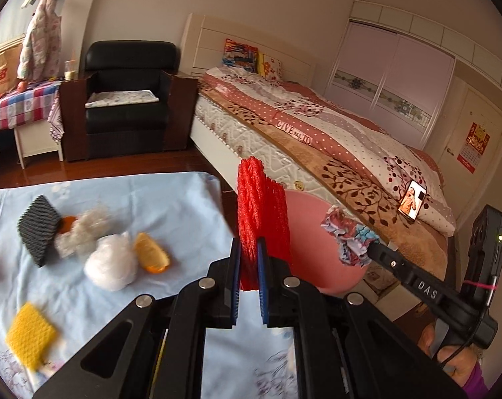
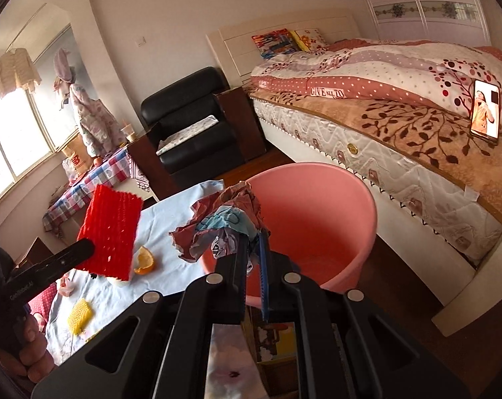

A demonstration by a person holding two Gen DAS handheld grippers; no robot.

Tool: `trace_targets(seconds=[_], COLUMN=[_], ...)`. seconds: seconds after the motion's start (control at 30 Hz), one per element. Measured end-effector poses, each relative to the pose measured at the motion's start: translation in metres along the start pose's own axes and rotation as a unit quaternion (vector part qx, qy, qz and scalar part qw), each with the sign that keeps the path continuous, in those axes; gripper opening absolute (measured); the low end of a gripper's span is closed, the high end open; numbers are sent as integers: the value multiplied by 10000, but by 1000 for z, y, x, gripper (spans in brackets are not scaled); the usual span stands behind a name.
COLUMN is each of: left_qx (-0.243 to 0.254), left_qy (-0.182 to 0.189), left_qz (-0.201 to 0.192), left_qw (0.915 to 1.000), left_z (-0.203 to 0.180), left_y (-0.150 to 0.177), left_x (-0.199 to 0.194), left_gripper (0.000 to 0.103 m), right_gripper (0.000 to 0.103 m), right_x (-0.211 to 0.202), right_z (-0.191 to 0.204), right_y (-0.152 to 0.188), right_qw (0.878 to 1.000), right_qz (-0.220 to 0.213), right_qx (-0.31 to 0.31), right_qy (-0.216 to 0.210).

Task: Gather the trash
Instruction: 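Carry both items over the pink bucket and open both tools to drop them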

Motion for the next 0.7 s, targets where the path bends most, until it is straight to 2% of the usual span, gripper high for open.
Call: trace_targets(seconds=[0.17,0.43,0.7], left_qx=[63,156,260], left_qy=[133,49,-28], left_qz=[204,627,904], left_qw=[9997,9979,9956], left_z=[-25,-47,-56], left_y=[-1,8,22], left_x=[38,95,124], left_gripper=[8,8,9], right_gripper=[7,7,7], right_x=[10,31,43], right_z=[-17,-40,-52], right_y=[-3,-3,-1], right_qw=[9999,9991,9985], right_qz=[32,166,233], right_qx=[96,230,292], right_qy=[125,306,401])
Point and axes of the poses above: each gripper's, at about its wrist camera, not at the fingertips, and x roughly the way its jaws point, z to its left, y to its underside, the point moved 1 cm from there along x, roughly the way its jaws point, and after that the axes turned 3 degrees about -z, right-handed, at the moved point
